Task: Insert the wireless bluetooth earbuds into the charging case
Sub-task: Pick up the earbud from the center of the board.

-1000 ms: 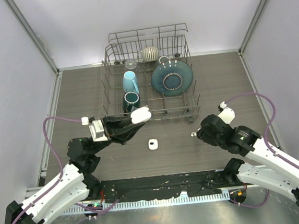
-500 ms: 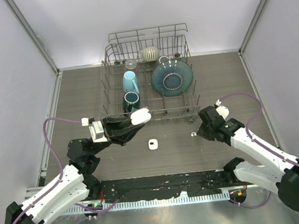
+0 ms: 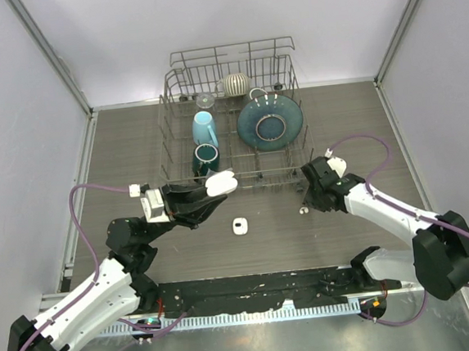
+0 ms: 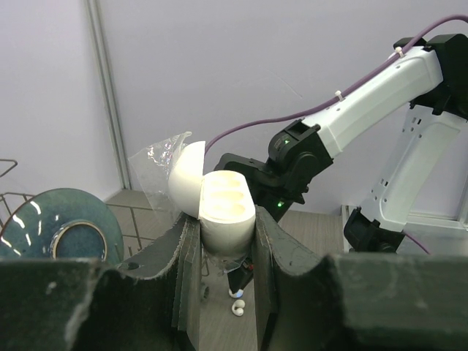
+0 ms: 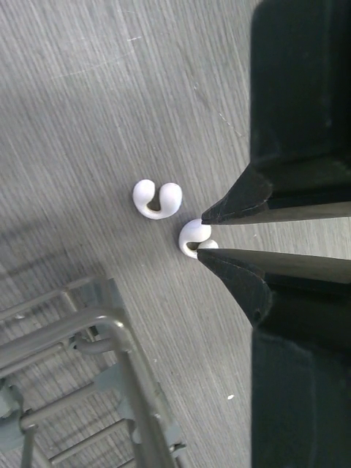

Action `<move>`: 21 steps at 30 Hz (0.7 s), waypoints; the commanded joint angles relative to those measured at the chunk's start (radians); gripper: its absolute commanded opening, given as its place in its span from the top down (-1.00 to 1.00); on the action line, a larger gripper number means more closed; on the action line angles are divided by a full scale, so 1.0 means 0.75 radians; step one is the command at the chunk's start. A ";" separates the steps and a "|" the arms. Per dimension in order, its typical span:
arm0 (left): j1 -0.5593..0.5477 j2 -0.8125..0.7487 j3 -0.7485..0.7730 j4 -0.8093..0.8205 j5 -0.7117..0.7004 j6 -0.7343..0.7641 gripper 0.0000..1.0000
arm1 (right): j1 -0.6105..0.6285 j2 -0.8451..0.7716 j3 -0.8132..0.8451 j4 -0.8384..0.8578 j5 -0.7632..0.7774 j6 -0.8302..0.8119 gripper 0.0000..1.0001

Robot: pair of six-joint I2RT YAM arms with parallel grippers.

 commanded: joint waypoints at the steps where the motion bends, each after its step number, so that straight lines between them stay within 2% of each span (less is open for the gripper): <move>1: -0.004 0.001 0.004 0.065 -0.019 0.007 1.00 | -0.013 0.051 0.079 0.065 0.075 -0.057 0.49; 21: -0.002 0.030 0.004 0.098 -0.013 -0.016 1.00 | -0.039 0.166 -0.008 0.175 0.102 -0.070 0.42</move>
